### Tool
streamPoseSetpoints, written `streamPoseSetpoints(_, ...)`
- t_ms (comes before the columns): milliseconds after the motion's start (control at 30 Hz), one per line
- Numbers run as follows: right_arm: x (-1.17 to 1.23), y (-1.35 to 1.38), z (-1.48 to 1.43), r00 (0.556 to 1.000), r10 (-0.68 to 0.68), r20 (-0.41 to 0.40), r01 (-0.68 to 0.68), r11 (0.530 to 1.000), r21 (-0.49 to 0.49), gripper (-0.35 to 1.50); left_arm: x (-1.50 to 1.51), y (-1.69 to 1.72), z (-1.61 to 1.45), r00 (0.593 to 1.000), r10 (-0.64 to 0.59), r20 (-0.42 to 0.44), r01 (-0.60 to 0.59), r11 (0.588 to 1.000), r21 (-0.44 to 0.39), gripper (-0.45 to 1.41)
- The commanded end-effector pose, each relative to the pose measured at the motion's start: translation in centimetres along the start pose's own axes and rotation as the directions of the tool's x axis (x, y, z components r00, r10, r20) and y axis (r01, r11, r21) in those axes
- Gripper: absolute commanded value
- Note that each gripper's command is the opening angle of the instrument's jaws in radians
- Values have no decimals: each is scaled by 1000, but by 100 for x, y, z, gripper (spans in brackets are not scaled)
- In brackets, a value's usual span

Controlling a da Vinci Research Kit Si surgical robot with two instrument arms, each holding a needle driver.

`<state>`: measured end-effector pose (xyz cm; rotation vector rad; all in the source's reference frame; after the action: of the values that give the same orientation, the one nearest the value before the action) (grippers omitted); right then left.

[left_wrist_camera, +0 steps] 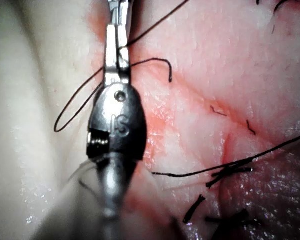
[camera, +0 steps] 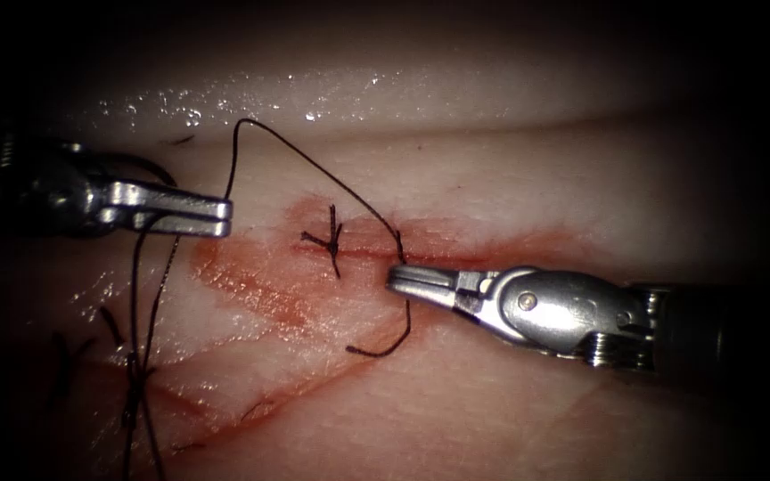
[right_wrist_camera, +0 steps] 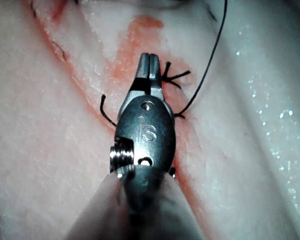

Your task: Wound Closure

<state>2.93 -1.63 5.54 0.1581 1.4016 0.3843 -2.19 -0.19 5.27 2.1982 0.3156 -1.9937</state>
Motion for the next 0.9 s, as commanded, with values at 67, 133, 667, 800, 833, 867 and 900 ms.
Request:
streamPoseSetpoints(67, -6, 12, 32, 999, 29, -26, -29, 1000, -2, -35, -13, 7, 15, 1000, -5, 14, 6, 999, -45, -45)
streamPoseSetpoints(133, -9, 18, 46, 998, 50, -31, -50, 999, -4, -35, -17, 12, 23, 1000, 3, 30, -1, 997, -73, -45)
streamPoseSetpoints(667, -30, 35, 152, 992, 127, -23, -125, 990, 64, -35, -27, 31, 55, 999, 18, 32, -13, 988, -154, -45)
streamPoseSetpoints(800, -20, 42, 170, 990, 136, -39, -132, 987, 95, -35, -40, 33, 57, 998, -2, 67, 12, 989, -149, -45)
streamPoseSetpoints(833, -18, 44, 171, 989, 138, -47, -133, 986, 99, -35, -44, 32, 56, 996, -10, 86, 22, 990, -140, -45)
streamPoseSetpoints(867, -15, 46, 172, 988, 141, -65, -134, 985, 106, -35, -49, 31, 55, 993, -17, 114, 31, 992, -122, -45)
streamPoseSetpoints(900, -14, 47, 171, 986, 143, -85, -134, 985, 110, -35, -53, 29, 53, 991, -27, 129, 41, 993, -107, -45)
